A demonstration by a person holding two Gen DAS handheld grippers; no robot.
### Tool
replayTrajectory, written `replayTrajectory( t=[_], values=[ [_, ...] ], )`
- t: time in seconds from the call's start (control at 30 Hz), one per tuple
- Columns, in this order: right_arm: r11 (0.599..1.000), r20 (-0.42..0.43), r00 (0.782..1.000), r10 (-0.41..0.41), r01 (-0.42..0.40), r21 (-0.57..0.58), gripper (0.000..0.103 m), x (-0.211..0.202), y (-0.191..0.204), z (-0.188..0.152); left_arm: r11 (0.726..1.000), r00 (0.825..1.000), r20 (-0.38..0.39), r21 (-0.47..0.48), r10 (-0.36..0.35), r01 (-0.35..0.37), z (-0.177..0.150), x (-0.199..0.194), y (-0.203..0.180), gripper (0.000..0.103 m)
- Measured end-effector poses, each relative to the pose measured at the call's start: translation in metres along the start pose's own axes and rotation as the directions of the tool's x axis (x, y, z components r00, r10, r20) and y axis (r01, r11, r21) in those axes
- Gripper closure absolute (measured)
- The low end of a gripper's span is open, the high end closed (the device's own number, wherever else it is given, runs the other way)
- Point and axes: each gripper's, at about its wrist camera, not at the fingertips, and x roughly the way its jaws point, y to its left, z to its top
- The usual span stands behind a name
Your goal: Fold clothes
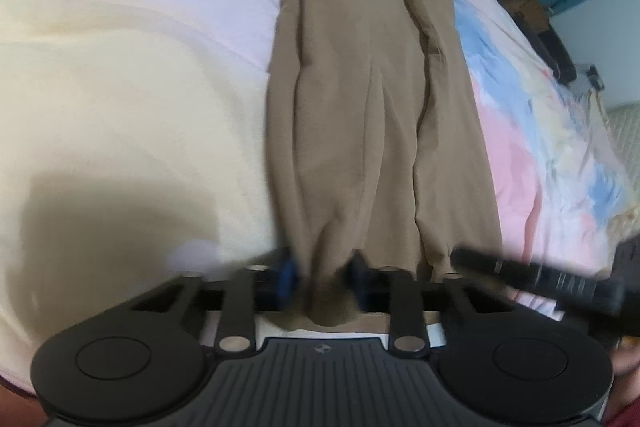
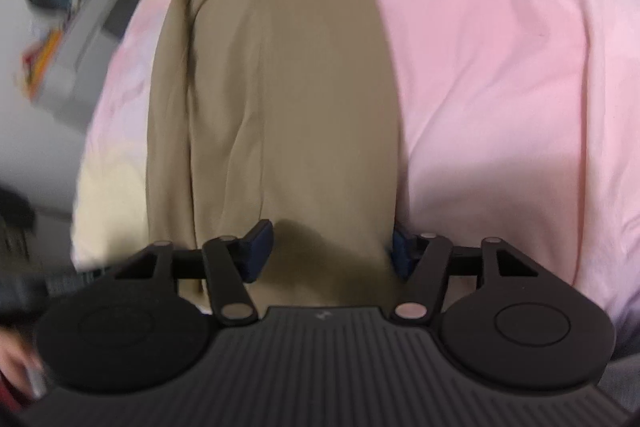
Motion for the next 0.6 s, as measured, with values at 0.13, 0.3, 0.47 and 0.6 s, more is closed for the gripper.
replayTrajectory(
  t=[0.13, 0.3, 0.47, 0.6],
  values=[
    [0.997, 0.026, 0.999, -0.027, 0.028, -0.069, 0.089, -0.012, 0.016, -0.01, 0.997, 0.998, 0.024, -0.058, -0.057, 0.059, -0.001, -0.017, 0.013, 0.095],
    [0.999, 0.117, 0.992, 0.05, -0.048, -0.021, 0.092, -0.046, 0.015, -0.009, 0.99, 0.976, 0.165, 0.002, -0.14, 0.141, 0.0, -0.068, 0.011, 0.096],
    [0.986, 0.277, 0.947, 0.163, -0.162, -0.026, 0.092, -0.117, 0.023, 0.019, 0.972, 0.921, 0.311, 0.066, -0.237, 0.228, 0.016, -0.139, -0.014, 0.096],
    [0.975, 0.369, 0.902, 0.222, -0.201, -0.094, 0.092, -0.167, 0.043, 0.035, 0.966, 0.882, 0.393, 0.13, -0.259, 0.226, 0.022, -0.182, -0.047, 0.096]
  ],
)
